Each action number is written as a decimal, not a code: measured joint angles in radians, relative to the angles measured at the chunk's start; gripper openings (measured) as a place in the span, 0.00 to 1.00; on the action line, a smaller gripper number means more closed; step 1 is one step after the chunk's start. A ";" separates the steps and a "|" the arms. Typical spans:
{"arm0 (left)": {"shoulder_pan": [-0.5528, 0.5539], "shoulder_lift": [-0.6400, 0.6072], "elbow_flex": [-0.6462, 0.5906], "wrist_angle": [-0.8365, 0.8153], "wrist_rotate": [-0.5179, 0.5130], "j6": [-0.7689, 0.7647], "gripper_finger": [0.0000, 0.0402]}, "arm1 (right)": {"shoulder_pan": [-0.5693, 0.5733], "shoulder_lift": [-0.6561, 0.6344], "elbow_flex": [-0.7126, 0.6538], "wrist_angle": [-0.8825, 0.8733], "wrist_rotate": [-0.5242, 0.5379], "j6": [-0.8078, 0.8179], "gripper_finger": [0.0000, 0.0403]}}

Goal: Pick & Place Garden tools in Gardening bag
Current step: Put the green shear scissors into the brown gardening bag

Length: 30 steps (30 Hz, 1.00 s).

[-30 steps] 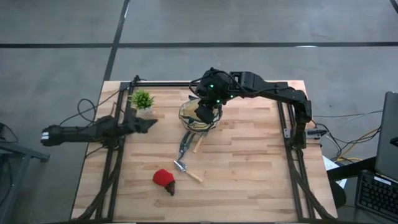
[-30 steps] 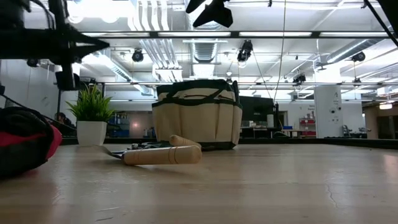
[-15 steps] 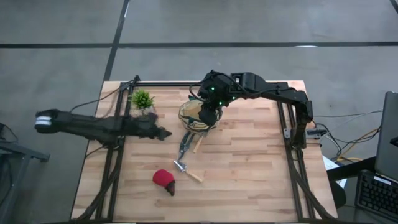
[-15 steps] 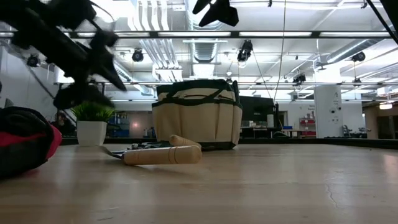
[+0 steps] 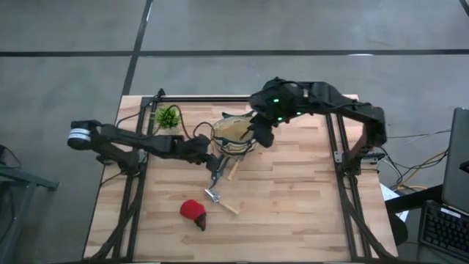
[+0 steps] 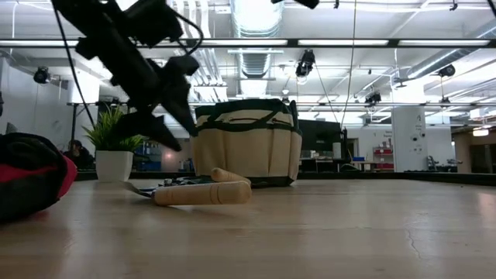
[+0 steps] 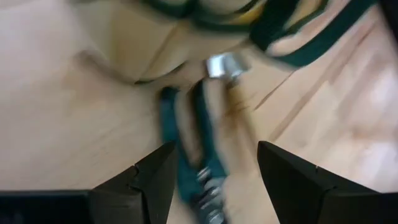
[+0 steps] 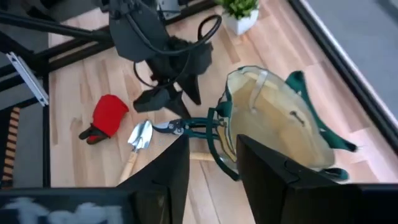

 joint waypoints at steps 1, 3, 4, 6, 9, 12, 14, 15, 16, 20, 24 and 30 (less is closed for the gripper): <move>0.000 0.013 0.011 0.006 0.001 0.001 0.56 | 0.000 -0.028 -0.026 0.011 0.004 -0.001 0.29; 0.000 0.039 0.023 -0.002 0.002 0.000 0.56 | 0.006 -0.088 -0.094 0.055 0.014 -0.002 0.26; 0.000 0.051 0.028 -0.005 0.004 0.000 0.56 | 0.009 -0.123 -0.136 0.088 0.015 -0.004 0.24; 0.000 0.066 0.041 -0.003 0.006 0.000 0.55 | 0.018 -0.195 -0.231 0.161 0.015 -0.004 0.21; 0.000 0.082 0.059 -0.001 0.005 0.001 0.55 | 0.028 -0.318 -0.399 0.270 0.014 0.005 0.17; 0.000 0.103 0.073 -0.002 -0.010 0.001 0.55 | 0.028 -0.451 -0.580 0.386 0.013 0.048 0.13; 0.000 0.118 0.081 -0.001 -0.013 0.005 0.55 | 0.025 -0.532 -0.689 0.427 -0.008 0.048 0.11; 0.000 0.128 0.086 -0.002 -0.012 0.015 0.55 | 0.025 -0.570 -0.739 0.424 -0.019 0.023 0.10; 0.000 0.139 0.089 -0.002 -0.009 0.025 0.55 | 0.025 -0.604 -0.787 0.405 -0.023 0.007 0.10; -0.001 0.169 0.094 -0.011 -0.005 0.017 0.55 | 0.039 -0.719 -0.961 0.403 -0.045 0.079 0.07; -0.001 0.177 0.094 -0.056 -0.004 -0.002 0.55 | 0.061 -0.835 -1.107 0.517 -0.064 0.079 0.04; 0.002 0.208 0.088 -0.068 -0.030 0.021 0.55 | 0.060 -0.983 -1.293 0.708 -0.054 0.105 0.05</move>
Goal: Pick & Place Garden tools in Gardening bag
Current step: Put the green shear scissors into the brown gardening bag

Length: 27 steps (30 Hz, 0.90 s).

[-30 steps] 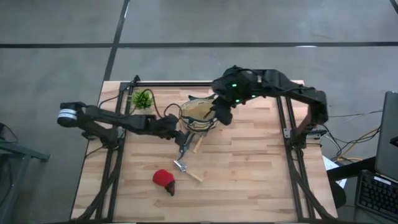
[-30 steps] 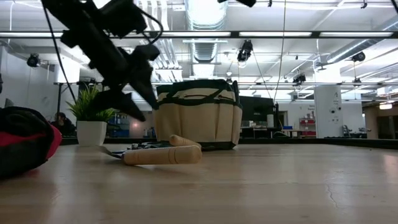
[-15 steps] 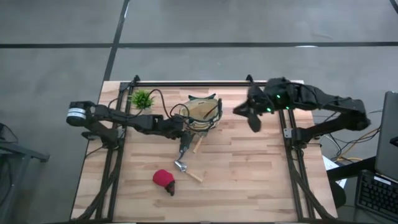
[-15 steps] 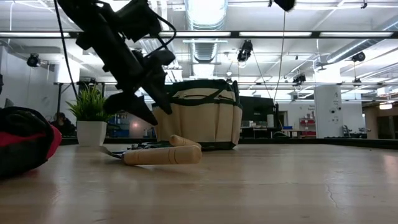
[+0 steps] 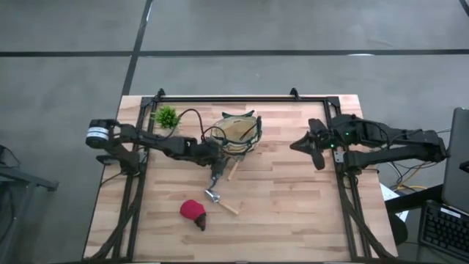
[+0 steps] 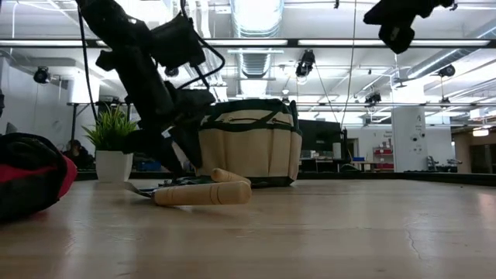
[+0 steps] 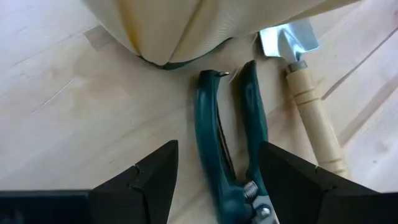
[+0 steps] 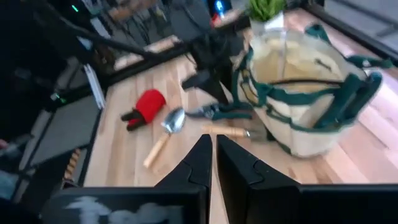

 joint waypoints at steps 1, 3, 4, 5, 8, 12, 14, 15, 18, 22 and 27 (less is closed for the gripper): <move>0.000 0.009 0.000 0.014 0.000 0.006 0.55 | 0.000 -0.021 -0.026 0.024 0.003 0.001 0.05; 0.000 0.028 0.000 0.032 0.000 0.028 0.55 | 0.001 -0.055 -0.078 0.068 0.027 0.010 0.05; 0.000 0.039 0.000 0.028 0.000 0.033 0.55 | 0.000 -0.069 -0.103 0.093 0.045 0.017 0.05; 0.000 0.048 0.000 0.029 0.000 0.033 0.55 | 0.000 -0.082 -0.127 0.108 0.068 0.023 0.05; 0.000 0.073 0.000 0.032 -0.007 0.023 0.55 | 0.000 -0.114 -0.178 0.130 0.102 0.026 0.04; 0.000 0.091 0.002 0.034 -0.010 0.065 0.51 | 0.000 -0.134 -0.229 0.103 0.103 0.007 0.05; 0.000 0.091 0.002 0.033 -0.013 0.097 0.45 | 0.000 -0.138 -0.250 0.100 0.102 0.029 0.05; 0.000 0.088 0.002 0.032 -0.013 0.113 0.41 | 0.000 -0.139 -0.259 0.103 0.101 0.041 0.05; 0.001 0.081 0.001 0.026 -0.011 0.154 0.26 | 0.000 -0.138 -0.287 0.099 0.101 0.064 0.05; 0.001 0.079 0.000 0.035 0.016 0.161 0.11 | 0.000 -0.139 -0.305 0.100 0.101 0.067 0.05; -0.002 0.067 0.000 0.029 0.110 0.164 0.11 | 0.000 -0.139 -0.307 0.102 0.102 0.051 0.05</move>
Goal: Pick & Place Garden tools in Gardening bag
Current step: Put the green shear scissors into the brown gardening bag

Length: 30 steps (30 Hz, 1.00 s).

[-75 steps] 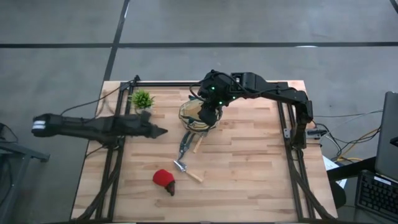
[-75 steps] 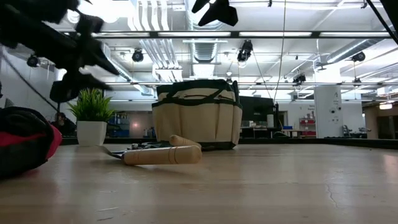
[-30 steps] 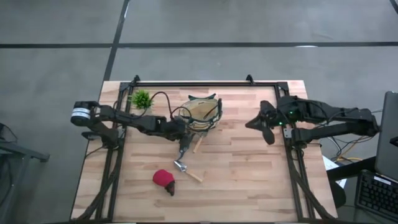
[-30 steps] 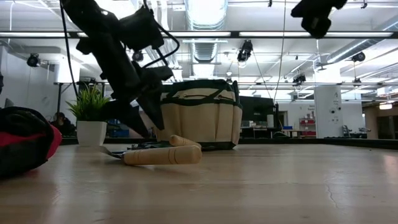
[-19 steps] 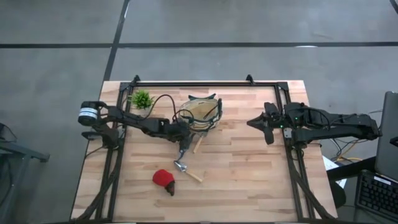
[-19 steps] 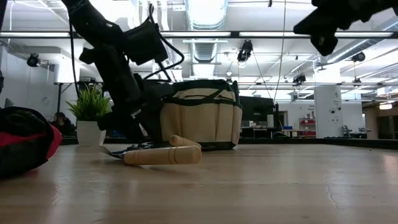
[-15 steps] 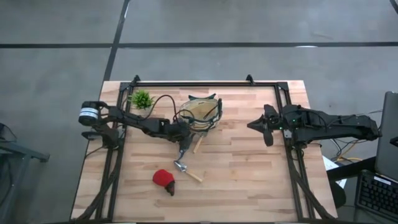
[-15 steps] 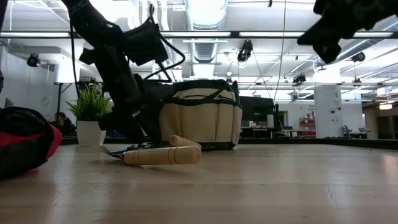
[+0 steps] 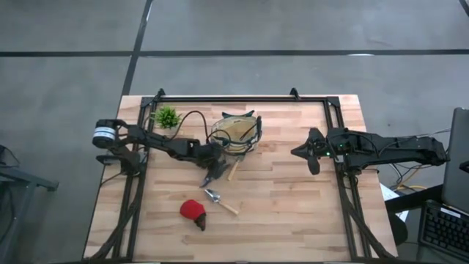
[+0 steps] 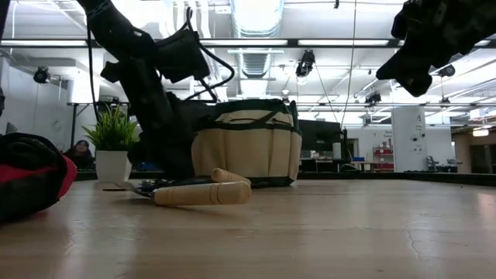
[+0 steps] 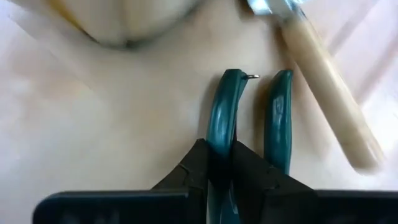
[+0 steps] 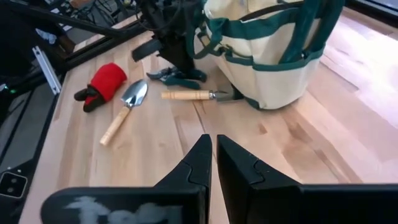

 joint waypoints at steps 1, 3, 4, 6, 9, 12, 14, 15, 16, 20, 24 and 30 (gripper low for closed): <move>-0.003 -0.008 -0.001 -0.006 0.031 0.000 0.11 | 0.000 0.000 0.000 -0.001 0.001 -0.011 0.05; -0.011 -0.035 -0.003 -0.016 0.088 0.003 0.11 | 0.000 0.000 0.000 -0.001 0.001 -0.034 0.05; -0.016 -0.055 -0.004 -0.016 0.112 0.010 0.11 | 0.000 0.001 0.000 -0.001 0.001 -0.040 0.05; -0.026 -0.108 -0.003 -0.016 0.135 0.026 0.11 | 0.000 0.001 -0.002 -0.003 0.002 -0.041 0.05; -0.040 -0.200 -0.006 -0.022 0.111 0.051 0.11 | 0.000 0.001 -0.010 -0.014 0.003 -0.047 0.05; -0.043 -0.310 -0.006 -0.021 0.055 0.075 0.11 | 0.000 0.001 -0.028 -0.009 0.030 -0.077 0.05; -0.043 -0.379 -0.006 -0.019 0.023 0.094 0.11 | 0.000 0.001 -0.041 0.018 0.032 -0.079 0.05; -0.043 -0.412 -0.006 -0.019 0.002 0.100 0.11 | 0.000 0.001 -0.046 0.040 0.032 -0.087 0.05; -0.042 -0.445 -0.006 -0.020 -0.020 0.107 0.11 | 0.000 0.000 -0.051 0.061 0.032 -0.100 0.04; -0.042 -0.564 -0.006 -0.061 -0.106 0.134 0.11 | 0.000 0.001 -0.064 0.103 0.034 -0.126 0.04; -0.041 -0.653 -0.006 -0.112 -0.137 0.156 0.11 | 0.000 0.003 -0.101 0.167 0.034 -0.047 0.04; -0.041 -0.732 -0.006 -0.123 -0.149 0.178 0.11 | 0.000 0.003 -0.175 0.561 0.026 0.174 0.04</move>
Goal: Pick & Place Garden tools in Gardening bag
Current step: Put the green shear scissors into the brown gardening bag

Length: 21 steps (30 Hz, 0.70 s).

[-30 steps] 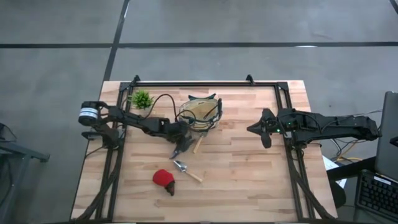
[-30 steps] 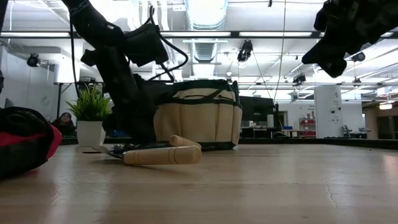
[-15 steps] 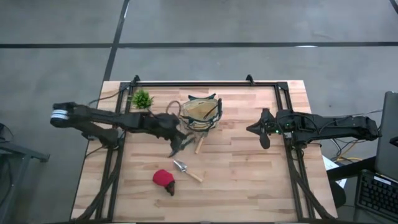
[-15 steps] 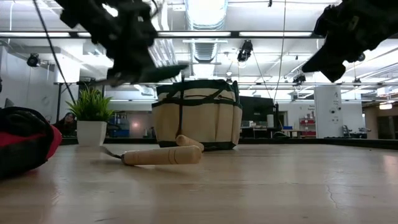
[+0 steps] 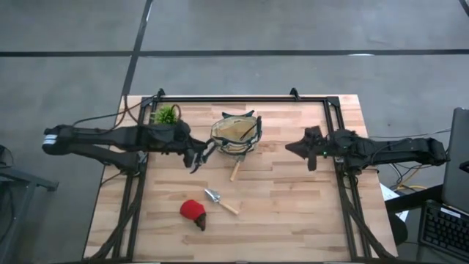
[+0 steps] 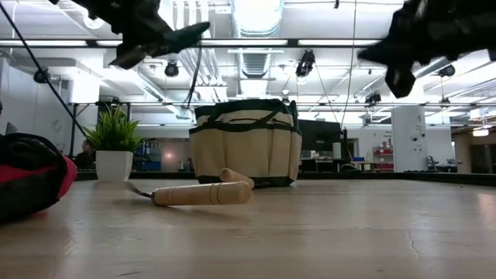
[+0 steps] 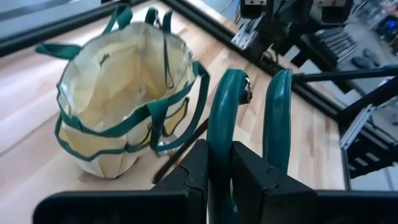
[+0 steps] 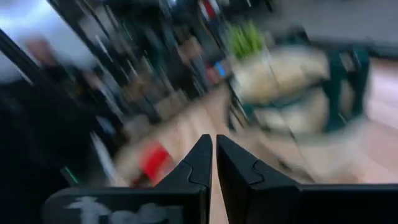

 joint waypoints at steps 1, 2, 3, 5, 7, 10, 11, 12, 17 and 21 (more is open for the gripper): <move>0.000 -0.010 0.000 0.001 0.000 -0.001 0.11 | -0.001 0.000 -0.011 0.079 0.007 0.012 0.04; 0.000 -0.019 0.000 0.002 0.000 -0.001 0.11 | 0.000 0.000 -0.022 0.153 0.016 0.012 0.04; 0.000 -0.026 0.000 0.002 0.000 -0.002 0.11 | 0.000 0.004 -0.032 0.223 0.024 0.013 0.04; 0.000 -0.037 0.000 0.005 0.000 -0.005 0.11 | 0.000 0.015 -0.046 0.354 0.025 0.016 0.04; 0.000 -0.041 0.000 0.019 0.000 -0.005 0.11 | 0.000 0.031 -0.053 0.444 0.026 0.015 0.04; 0.000 -0.040 0.000 0.055 0.003 -0.003 0.11 | 0.000 0.065 -0.049 0.504 0.027 0.015 0.04; 0.000 -0.038 0.000 0.070 0.007 -0.004 0.11 | 0.000 0.081 -0.041 0.500 0.027 0.015 0.04; 0.000 -0.036 0.000 0.081 0.007 -0.003 0.11 | 0.000 0.100 -0.032 0.494 0.027 0.015 0.04; 0.000 -0.035 0.000 0.092 0.007 0.000 0.11 | 0.000 0.200 0.000 0.410 0.027 0.020 0.04; 0.000 -0.038 0.000 0.093 0.007 0.007 0.11 | 0.000 0.288 0.046 0.409 0.026 0.100 0.04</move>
